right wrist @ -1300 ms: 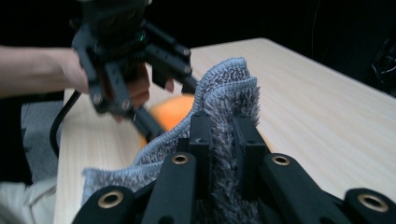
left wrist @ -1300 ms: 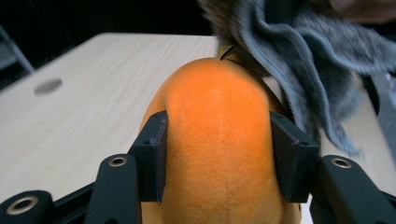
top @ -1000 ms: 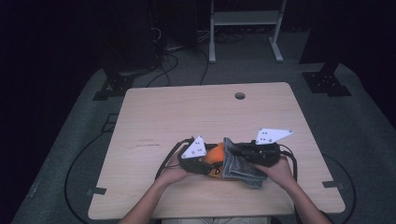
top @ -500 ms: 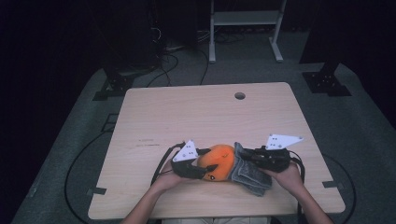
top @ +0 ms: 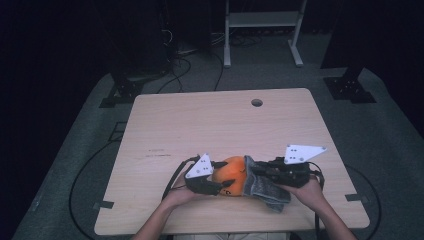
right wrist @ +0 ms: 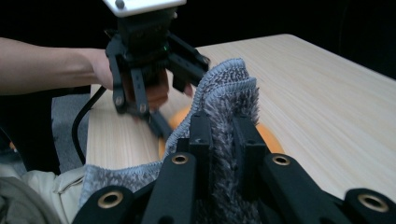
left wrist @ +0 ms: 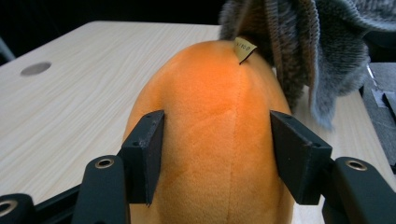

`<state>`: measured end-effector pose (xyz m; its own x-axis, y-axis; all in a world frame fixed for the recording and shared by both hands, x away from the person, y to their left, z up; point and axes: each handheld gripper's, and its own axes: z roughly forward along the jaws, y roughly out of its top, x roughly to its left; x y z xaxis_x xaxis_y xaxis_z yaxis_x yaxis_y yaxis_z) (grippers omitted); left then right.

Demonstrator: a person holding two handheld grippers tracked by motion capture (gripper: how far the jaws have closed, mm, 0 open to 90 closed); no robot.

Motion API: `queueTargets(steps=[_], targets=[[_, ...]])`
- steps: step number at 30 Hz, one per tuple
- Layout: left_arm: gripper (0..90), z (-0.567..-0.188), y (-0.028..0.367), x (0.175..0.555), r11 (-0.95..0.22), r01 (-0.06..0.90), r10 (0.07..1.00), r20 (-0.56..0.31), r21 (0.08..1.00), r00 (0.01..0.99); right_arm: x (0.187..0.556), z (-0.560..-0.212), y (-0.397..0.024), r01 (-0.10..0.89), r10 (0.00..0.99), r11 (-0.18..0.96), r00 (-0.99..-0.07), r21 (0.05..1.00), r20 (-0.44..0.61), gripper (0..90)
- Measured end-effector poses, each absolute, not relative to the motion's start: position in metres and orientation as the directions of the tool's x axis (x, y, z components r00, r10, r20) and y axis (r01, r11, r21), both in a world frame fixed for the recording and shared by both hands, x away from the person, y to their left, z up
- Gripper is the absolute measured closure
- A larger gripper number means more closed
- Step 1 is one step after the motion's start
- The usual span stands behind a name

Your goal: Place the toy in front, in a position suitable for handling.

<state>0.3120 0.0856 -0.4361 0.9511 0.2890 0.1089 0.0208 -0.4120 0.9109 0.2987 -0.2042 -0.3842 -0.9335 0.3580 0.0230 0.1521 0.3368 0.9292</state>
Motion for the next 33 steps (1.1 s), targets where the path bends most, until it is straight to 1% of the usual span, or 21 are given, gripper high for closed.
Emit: queueTargets(steps=[1,4,7,12,16,17,18,19,20,21,22,23,24,26,27,28,29,30,31,32,33], targets=[[38.9,-0.436,0.084,0.31,-0.417,0.006,0.28,0.123,0.909,0.952,0.302,-0.383,-0.194,0.146,0.352,0.362,-0.936,0.921,0.011,79.6],[39.4,-0.434,0.082,0.309,-0.434,-0.004,0.275,0.137,0.901,0.952,0.308,-0.388,-0.192,0.162,0.359,0.378,-0.933,0.911,0.017,79.6],[39.4,-0.436,0.086,0.312,-0.422,0.019,0.283,0.112,0.907,0.953,0.314,-0.401,-0.207,0.218,0.401,0.354,-0.914,0.909,0.063,79.7],[39.5,-0.434,0.082,0.311,-0.424,0.009,0.276,0.12,0.905,0.954,0.315,-0.406,-0.225,0.262,0.436,0.329,-0.894,0.907,0.1,79.7],[39.3,-0.433,0.08,0.312,-0.425,0.01,0.279,0.12,0.905,0.953,0.312,-0.398,-0.219,0.224,0.4,0.327,-0.913,0.918,0.08,79.6],[38.6,-0.433,0.081,0.312,-0.427,0.015,0.282,0.117,0.904,0.952,0.314,-0.398,-0.213,0.215,0.396,0.356,-0.916,0.909,0.061,79.6],[35.7,-0.433,0.081,0.312,-0.427,0.015,0.282,0.117,0.904,0.952,0.314,-0.398,-0.213,0.215,0.396,0.356,-0.916,0.909,0.061,79.6],[35.7,-0.433,0.082,0.313,-0.418,0.032,0.294,0.103,0.908,0.95,0.315,-0.401,-0.212,0.222,0.398,0.364,-0.915,0.904,0.064,79.6],[30.2,-0.432,0.083,0.315,-0.406,0.061,0.315,0.077,0.912,0.946,0.317,-0.404,-0.212,0.226,0.402,0.36,-0.913,0.905,0.068,79.6],[17.5,-0.432,0.084,0.319,-0.405,0.136,0.366,0.023,0.904,0.93,0.318,-0.41,-0.214,0.245,0.412,0.337,-0.906,0.909,0.091,79.6],[11.9,-0.433,0.084,0.322,-0.413,0.171,0.38,-0.002,0.895,0.925,0.317,-0.412,-0.216,0.254,0.415,0.33,-0.904,0.909,0.102,79.6],[9.7,-0.433,0.084,0.322,-0.413,0.171,0.38,-0.002,0.895,0.925,0.317,-0.412,-0.216,0.254,0.415,0.33,-0.904,0.909,0.102,79.6],[9.7,-0.435,0.086,0.324,-0.404,0.203,0.382,-0.036,0.892,0.923,0.316,-0.414,-0.218,0.253,0.418,0.32,-0.903,0.913,0.104,79.6],[9.9,-0.437,0.088,0.325,-0.399,0.229,0.376,-0.07,0.888,0.924,0.312,-0.417,-0.221,0.262,0.419,0.313,-0.901,0.913,0.115,79.6],[12.6,-0.437,0.088,0.324,-0.396,0.227,0.361,-0.076,0.89,0.929,0.311,-0.418,-0.222,0.26,0.42,0.315,-0.901,0.913,0.112,79.6],[16.2,-0.437,0.088,0.323,-0.398,0.212,0.356,-0.063,0.892,0.933,0.31,-0.418,-0.223,0.26,0.42,0.321,-0.901,0.911,0.109,79.6],[27.4,-0.435,0.088,0.32,-0.408,0.174,0.354,-0.021,0.896,0.935,0.308,-0.416,-0.225,0.256,0.426,0.338,-0.899,0.905,0.095,79.6],[33.1,-0.435,0.088,0.32,-0.408,0.174,0.354,-0.021,0.896,0.935,0.308,-0.416,-0.225,0.256,0.426,0.338,-0.899,0.905,0.095,79.6],[36.4,-0.434,0.088,0.318,-0.411,0.145,0.359,0.014,0.9,0.933,0.306,-0.411,-0.227,0.261,0.427,0.346,-0.899,0.901,0.096,79.6],[36.4,-0.433,0.087,0.317,-0.412,0.122,0.36,0.038,0.903,0.932,0.306,-0.411,-0.227,0.261,0.427,0.346,-0.899,0.901,0.096,79.6],[39.3,-0.429,0.085,0.315,-0.415,0.094,0.363,0.07,0.905,0.929,0.301,-0.4,-0.226,0.22,0.427,0.365,-0.903,0.905,0.048,79.6]])
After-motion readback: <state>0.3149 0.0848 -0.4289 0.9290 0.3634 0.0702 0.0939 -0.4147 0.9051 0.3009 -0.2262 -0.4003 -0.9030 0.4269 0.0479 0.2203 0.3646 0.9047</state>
